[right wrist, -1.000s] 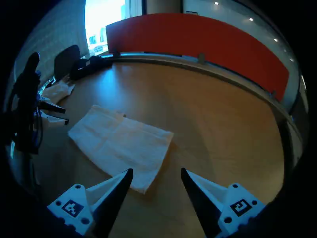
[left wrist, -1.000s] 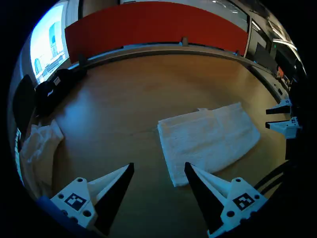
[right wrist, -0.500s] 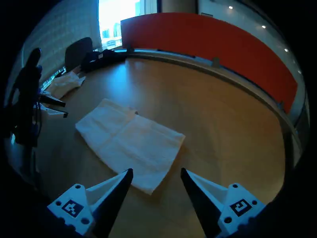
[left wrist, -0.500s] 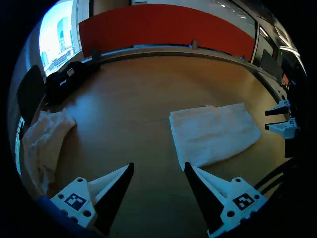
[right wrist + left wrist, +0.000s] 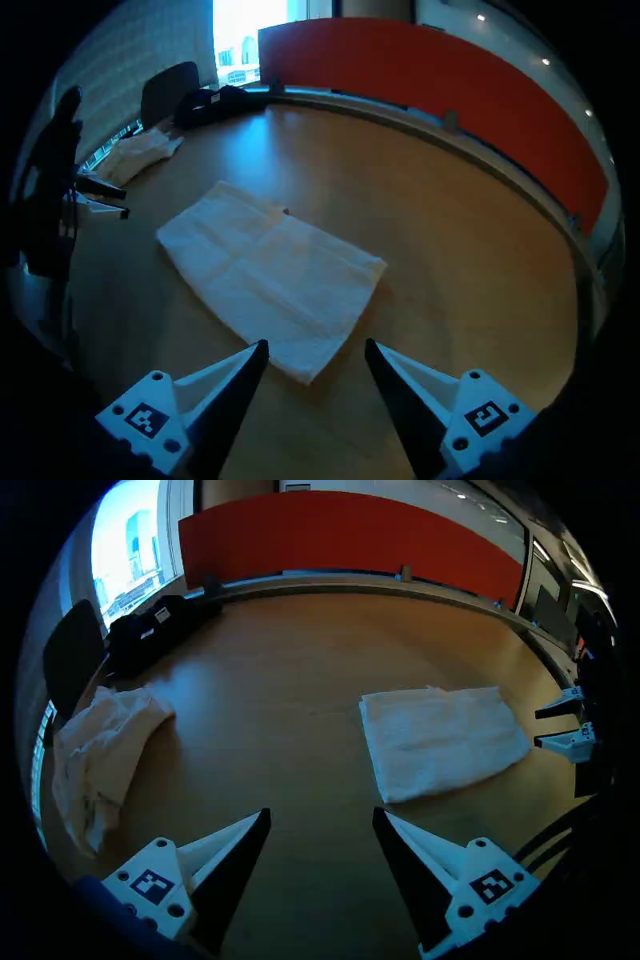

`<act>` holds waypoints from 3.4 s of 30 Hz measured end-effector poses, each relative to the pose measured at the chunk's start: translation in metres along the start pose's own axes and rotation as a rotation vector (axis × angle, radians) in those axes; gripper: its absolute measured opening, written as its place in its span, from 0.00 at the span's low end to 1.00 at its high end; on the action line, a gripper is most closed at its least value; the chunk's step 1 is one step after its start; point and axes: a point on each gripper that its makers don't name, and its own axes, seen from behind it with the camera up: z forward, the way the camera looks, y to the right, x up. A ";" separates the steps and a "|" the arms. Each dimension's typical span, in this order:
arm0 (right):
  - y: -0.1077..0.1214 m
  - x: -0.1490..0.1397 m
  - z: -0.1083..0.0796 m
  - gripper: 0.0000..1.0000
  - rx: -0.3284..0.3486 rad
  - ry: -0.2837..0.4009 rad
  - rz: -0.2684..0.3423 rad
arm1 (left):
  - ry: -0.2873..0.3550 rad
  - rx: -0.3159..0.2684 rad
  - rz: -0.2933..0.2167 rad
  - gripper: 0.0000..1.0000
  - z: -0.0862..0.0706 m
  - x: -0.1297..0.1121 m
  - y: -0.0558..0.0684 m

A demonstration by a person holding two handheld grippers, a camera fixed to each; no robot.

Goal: Fold towel

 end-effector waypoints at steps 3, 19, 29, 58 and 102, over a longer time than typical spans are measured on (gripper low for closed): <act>-0.003 -0.007 0.001 0.93 0.008 -0.011 -0.008 | -0.003 0.006 -0.006 0.94 -0.004 -0.005 -0.003; -0.010 -0.033 0.009 0.83 0.027 -0.052 -0.013 | -0.020 0.023 -0.032 0.95 -0.022 -0.028 -0.012; -0.009 -0.039 0.013 0.57 0.037 -0.065 -0.002 | -0.025 0.021 -0.039 0.94 -0.024 -0.033 -0.014; -0.015 -0.026 0.013 0.06 0.049 -0.043 -0.002 | -0.029 0.027 -0.044 0.94 -0.027 -0.036 -0.021; -0.069 0.133 0.000 0.05 0.118 0.145 -0.245 | -0.001 0.015 -0.072 0.94 -0.039 -0.027 -0.022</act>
